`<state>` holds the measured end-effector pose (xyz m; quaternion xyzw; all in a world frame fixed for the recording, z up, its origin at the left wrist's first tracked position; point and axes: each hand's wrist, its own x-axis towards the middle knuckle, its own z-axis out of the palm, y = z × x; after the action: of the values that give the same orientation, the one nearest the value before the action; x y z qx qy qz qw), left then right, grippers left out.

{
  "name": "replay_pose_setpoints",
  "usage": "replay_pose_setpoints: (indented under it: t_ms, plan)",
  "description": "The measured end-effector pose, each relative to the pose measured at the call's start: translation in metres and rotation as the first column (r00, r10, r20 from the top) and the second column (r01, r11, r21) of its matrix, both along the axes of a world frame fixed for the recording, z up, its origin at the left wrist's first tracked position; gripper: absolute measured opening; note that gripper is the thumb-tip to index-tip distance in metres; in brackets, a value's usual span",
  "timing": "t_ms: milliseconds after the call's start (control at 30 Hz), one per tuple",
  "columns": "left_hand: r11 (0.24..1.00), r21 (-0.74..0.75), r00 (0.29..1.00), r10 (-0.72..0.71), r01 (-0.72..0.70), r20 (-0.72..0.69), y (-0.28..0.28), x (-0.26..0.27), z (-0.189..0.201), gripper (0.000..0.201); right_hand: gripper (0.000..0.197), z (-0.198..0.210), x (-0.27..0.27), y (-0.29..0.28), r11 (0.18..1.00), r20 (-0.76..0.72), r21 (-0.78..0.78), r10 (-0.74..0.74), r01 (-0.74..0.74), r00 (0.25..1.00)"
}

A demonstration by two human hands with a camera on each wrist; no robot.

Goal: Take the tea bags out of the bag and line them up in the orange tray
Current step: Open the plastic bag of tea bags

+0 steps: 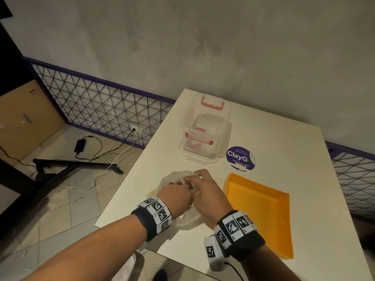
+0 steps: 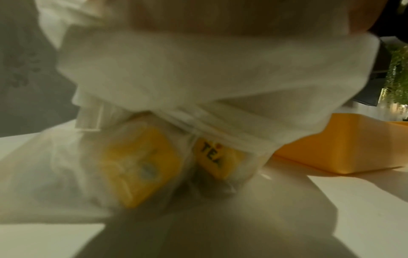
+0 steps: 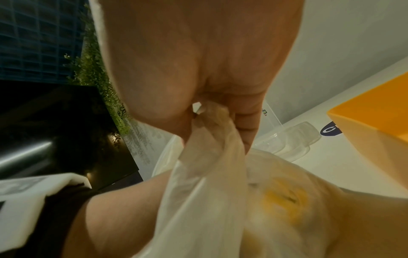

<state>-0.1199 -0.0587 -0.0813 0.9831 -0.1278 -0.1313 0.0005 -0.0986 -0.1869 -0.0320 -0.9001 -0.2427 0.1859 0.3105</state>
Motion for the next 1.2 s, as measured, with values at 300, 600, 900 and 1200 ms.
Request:
replay_pose_setpoints:
  t_ms: [300,600,900,1200]
  plan:
    - [0.99,-0.137,0.998,0.04,-0.033,0.052,0.016,0.006,0.007,0.033,0.047,-0.001,0.016,-0.002,0.992,0.016,0.1,-0.085,0.083,0.996]
    - [0.996,-0.091,0.998,-0.008,0.003,-0.058,0.022,0.008,0.008,0.028,0.042,-0.006,0.019,-0.001,0.992,-0.015,0.108,-0.069,0.07,0.998]
    - [0.719,-0.693,0.946,0.265,-0.063,0.189,0.058,0.007,0.055,0.041,0.028,-0.003,0.039,-0.013,0.876,-0.283,0.348,-0.241,0.334,0.928]
    - [-0.208,-0.913,0.8,0.44,-0.352,-0.409,0.069,0.002,0.08,0.02,0.032,-0.008,0.038,-0.009,0.885,-0.192,0.344,-0.262,0.315,0.946]
